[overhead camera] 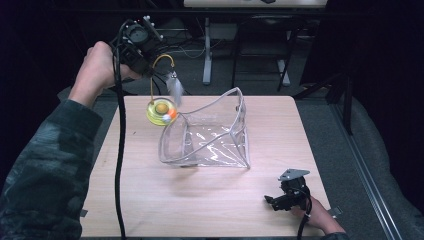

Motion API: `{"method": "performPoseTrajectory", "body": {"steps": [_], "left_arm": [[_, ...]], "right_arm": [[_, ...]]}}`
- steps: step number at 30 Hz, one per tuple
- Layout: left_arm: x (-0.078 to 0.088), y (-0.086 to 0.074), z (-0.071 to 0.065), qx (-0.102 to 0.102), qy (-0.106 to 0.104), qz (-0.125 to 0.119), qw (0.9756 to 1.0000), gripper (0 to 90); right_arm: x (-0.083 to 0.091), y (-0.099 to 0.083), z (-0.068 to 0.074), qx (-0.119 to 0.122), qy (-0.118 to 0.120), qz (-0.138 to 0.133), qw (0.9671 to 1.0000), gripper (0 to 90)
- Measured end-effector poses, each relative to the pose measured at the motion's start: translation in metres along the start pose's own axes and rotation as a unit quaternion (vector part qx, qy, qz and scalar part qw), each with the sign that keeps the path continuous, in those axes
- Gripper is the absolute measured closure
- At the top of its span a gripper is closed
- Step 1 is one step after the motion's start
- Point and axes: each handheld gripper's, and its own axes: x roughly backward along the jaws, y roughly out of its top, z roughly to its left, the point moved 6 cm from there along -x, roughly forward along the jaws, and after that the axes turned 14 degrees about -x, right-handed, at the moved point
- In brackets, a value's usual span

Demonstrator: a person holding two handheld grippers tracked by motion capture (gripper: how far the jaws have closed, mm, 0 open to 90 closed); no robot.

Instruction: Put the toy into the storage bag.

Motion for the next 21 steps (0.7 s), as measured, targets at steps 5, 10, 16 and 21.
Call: {"method": "performPoseTrajectory", "body": {"steps": [5, 10, 16, 21], "left_arm": [[-0.004, 0.006, -0.002, -0.004, -0.006, -0.004, 1.0, 88.5], [-0.009, 0.016, -0.008, -0.015, -0.014, -0.007, 0.9998, 88.5], [-0.014, 0.024, -0.013, -0.021, -0.024, -0.01, 0.9994, 88.5], [-0.017, 0.029, -0.017, -0.026, -0.029, -0.014, 0.9991, 88.5]], "right_arm": [[0.0, 0.0, 0.0, 0.0, 0.002, -0.001, 1.0, 0.0], [0.0, 0.0, 0.0, 0.001, 0.002, -0.001, 1.0, 0.0], [0.0, 0.0, 0.0, 0.001, 0.003, -0.001, 1.0, 0.0], [0.0, 0.0, 0.0, 0.001, 0.003, -0.001, 1.0, 0.0]]}}
